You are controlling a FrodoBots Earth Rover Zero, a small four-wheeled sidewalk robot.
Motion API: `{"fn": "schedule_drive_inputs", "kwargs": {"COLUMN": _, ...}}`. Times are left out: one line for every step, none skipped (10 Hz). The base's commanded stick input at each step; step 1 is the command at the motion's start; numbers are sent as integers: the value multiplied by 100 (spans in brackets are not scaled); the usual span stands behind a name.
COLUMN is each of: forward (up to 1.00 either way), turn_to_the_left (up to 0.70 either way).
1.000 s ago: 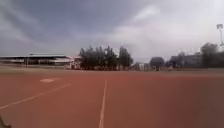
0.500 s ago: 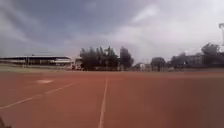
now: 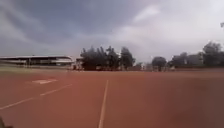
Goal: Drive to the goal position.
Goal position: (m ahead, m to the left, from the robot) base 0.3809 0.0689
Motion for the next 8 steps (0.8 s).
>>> {"fn": "schedule_drive_inputs", "kwargs": {"forward": 70, "turn_to_the_left": 0}}
{"fn": "schedule_drive_inputs", "kwargs": {"forward": 70, "turn_to_the_left": 0}}
{"fn": "schedule_drive_inputs", "kwargs": {"forward": 70, "turn_to_the_left": 0}}
{"fn": "schedule_drive_inputs", "kwargs": {"forward": 70, "turn_to_the_left": 0}}
{"fn": "schedule_drive_inputs", "kwargs": {"forward": 70, "turn_to_the_left": 0}}
{"fn": "schedule_drive_inputs", "kwargs": {"forward": 70, "turn_to_the_left": 0}}
{"fn": "schedule_drive_inputs", "kwargs": {"forward": 70, "turn_to_the_left": 0}}
{"fn": "schedule_drive_inputs", "kwargs": {"forward": 70, "turn_to_the_left": 0}}
